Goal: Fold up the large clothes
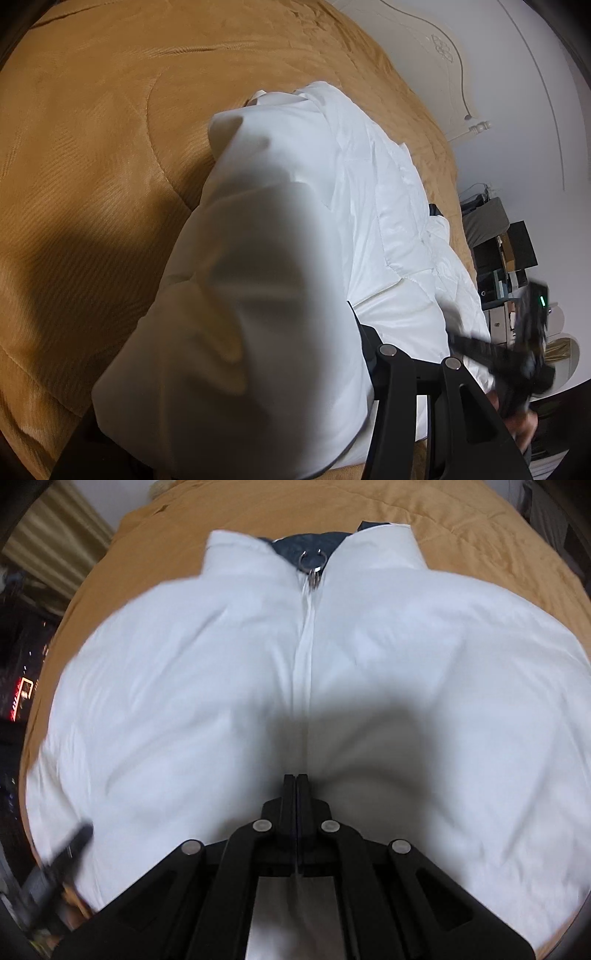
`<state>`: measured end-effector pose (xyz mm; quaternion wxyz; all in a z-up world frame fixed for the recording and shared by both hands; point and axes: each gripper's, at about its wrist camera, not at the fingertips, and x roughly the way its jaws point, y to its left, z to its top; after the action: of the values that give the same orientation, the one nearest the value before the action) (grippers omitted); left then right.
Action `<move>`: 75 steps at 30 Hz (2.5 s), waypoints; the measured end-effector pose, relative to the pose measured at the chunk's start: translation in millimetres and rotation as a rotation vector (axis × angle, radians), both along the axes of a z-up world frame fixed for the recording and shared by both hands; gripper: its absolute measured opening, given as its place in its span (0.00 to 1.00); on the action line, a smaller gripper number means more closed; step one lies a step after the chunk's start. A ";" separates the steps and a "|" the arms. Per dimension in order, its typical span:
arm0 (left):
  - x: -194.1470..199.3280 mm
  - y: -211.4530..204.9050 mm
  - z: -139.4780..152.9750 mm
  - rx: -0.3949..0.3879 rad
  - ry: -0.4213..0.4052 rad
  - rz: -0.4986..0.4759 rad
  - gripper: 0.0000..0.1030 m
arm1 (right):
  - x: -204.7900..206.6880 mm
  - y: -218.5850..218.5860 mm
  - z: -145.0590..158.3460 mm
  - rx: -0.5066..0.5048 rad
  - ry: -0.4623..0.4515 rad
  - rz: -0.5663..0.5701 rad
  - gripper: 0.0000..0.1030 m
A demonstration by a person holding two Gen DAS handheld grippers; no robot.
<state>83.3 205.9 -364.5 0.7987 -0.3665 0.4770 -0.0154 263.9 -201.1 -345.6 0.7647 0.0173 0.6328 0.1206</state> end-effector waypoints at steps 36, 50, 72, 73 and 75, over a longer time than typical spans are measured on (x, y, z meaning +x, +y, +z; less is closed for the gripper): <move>9.3 -103.5 121.6 0.142 -0.260 -0.190 0.42 | -8.6 -10.4 -44.6 0.189 -0.003 -0.051 0.00; 30.8 -388.6 166.7 0.431 -0.353 -0.722 0.31 | -112.6 -277.5 96.5 0.373 -0.375 -0.457 0.04; 12.0 -477.1 60.8 0.576 -0.279 -0.960 0.42 | 48.6 -253.9 66.1 0.087 0.044 -0.086 0.32; 11.2 -476.3 62.0 0.565 -0.282 -0.988 0.42 | 51.9 -264.9 56.2 0.132 0.077 -0.120 0.31; 0.4 -460.4 73.7 0.529 -0.280 -1.060 0.43 | 52.0 -283.0 42.3 0.225 0.127 -0.170 0.31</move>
<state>83.7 -254.6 -290.8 0.8013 0.1374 0.4726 -0.3401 315.9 -484.1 -303.2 0.7239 0.1640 0.6585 0.1241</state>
